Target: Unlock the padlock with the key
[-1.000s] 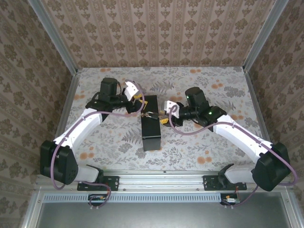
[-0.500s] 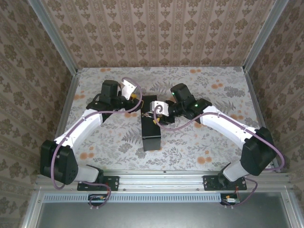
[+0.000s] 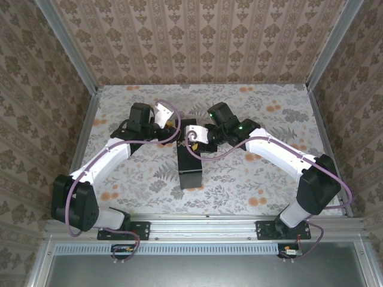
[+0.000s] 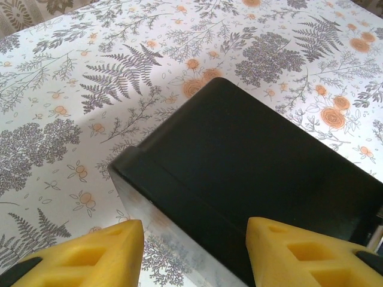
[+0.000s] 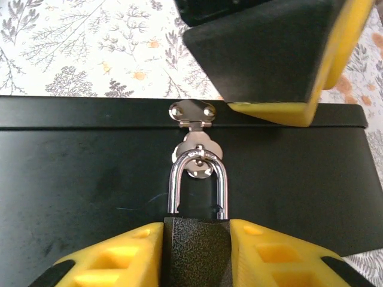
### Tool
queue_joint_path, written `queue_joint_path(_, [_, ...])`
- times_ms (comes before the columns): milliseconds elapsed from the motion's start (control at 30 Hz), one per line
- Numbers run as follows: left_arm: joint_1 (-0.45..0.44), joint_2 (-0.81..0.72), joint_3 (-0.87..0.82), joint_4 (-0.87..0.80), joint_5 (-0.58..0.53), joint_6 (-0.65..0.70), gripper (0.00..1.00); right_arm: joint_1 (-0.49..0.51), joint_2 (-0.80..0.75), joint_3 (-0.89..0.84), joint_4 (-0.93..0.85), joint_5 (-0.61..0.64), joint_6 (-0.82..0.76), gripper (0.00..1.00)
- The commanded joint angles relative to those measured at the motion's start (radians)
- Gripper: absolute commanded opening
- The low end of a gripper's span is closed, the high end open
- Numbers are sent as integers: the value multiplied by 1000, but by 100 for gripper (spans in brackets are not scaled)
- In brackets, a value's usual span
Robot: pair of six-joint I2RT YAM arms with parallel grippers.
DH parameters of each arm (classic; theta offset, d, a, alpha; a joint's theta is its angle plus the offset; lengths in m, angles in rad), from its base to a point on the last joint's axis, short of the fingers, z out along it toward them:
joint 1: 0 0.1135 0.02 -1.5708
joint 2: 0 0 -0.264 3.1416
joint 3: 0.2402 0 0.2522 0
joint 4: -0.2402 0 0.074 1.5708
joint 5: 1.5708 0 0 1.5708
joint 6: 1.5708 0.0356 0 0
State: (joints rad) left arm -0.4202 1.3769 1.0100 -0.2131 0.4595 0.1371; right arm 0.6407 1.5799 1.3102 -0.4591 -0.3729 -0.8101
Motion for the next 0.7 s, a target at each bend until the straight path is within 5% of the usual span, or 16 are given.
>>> queue_joint_path(0, [-11,1,-11,-46,37,49,50,-20,32,13,-36,16,81,27])
queue_joint_path(300, [-11,-12,-31,-37,35,52,49,-76,46,79,-105,-113,193,15])
queue_joint_path(667, [-11,-14,-31,-35,42,49,48,-88,53,21,-87,-201,225,21])
